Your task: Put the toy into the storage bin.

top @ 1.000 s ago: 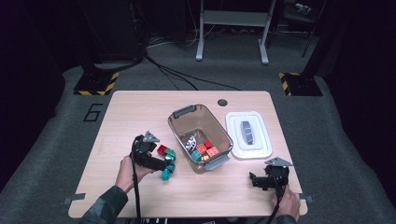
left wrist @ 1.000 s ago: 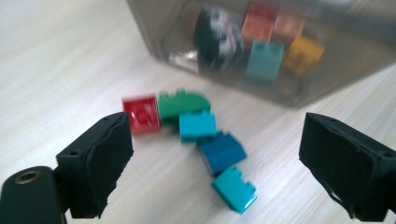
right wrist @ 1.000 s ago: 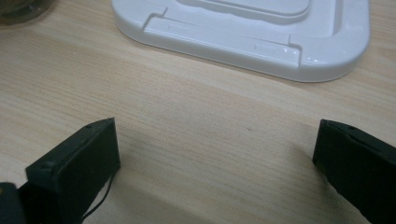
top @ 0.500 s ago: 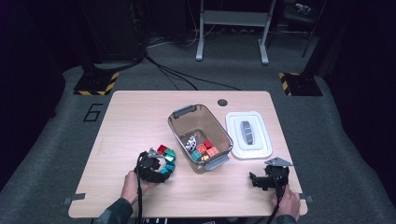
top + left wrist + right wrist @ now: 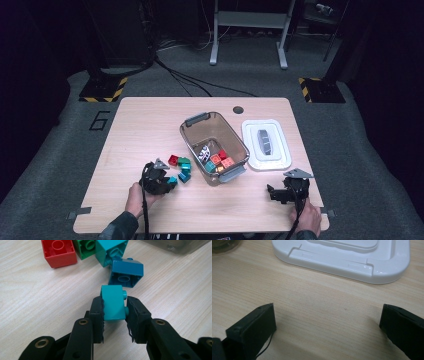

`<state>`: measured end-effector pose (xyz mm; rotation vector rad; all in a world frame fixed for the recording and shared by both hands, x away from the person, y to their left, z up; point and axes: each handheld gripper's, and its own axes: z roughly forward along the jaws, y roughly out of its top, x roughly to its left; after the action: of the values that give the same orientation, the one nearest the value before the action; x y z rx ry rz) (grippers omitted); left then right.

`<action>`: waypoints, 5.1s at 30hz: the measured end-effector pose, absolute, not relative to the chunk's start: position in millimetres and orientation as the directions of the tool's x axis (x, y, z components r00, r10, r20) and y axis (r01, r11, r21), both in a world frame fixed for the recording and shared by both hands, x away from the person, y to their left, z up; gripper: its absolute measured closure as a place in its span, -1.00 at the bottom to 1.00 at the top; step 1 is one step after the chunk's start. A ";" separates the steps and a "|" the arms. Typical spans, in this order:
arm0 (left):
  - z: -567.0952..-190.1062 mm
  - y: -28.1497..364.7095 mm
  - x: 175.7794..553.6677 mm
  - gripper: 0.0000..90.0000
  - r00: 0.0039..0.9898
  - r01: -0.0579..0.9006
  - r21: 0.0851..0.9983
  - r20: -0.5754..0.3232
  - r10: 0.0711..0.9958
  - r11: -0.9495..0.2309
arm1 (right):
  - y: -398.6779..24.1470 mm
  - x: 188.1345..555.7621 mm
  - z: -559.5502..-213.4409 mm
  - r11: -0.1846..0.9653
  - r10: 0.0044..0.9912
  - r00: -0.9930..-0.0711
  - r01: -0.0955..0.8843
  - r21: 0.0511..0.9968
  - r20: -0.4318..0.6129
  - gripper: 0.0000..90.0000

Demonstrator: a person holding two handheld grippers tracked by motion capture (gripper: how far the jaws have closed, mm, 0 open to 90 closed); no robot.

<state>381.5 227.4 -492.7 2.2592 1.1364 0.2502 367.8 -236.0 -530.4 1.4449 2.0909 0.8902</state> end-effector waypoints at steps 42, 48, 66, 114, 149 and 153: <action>-392.5 244.9 401.5 0.51 0.636 0.586 0.690 -0.067 0.769 -0.424 | -236.1 367.8 -530.4 0.245 0.935 -0.354 0.649 0.721 0.001 -1.00; -373.7 237.1 406.5 0.51 0.654 0.561 0.700 -0.050 0.755 -0.441 | -236.1 367.9 -530.4 0.245 0.935 -0.354 0.648 0.721 0.001 -1.00; -337.7 190.2 421.7 0.51 0.732 0.481 0.725 -0.023 0.681 -0.493 | -236.1 367.8 -530.4 0.243 0.935 -0.354 0.650 0.720 0.003 -1.00; -381.5 123.6 415.8 0.27 0.825 0.528 0.588 -0.183 0.535 -0.612 | -236.0 367.8 -530.4 0.244 0.935 -0.354 0.649 0.721 0.002 -1.00; -434.6 221.2 409.1 -0.70 0.643 0.605 0.617 -0.006 0.766 -0.503 | -236.1 367.9 -530.4 0.245 0.935 -0.355 0.648 0.721 0.001 -1.00; -453.6 218.2 406.6 -0.72 0.642 0.615 0.610 -0.020 0.766 -0.499 | -236.1 367.9 -530.4 0.246 0.935 -0.355 0.648 0.721 0.001 -1.00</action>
<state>406.6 218.2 -453.6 2.2780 1.0729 0.3394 367.9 -236.1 -530.4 1.4437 2.0921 0.8912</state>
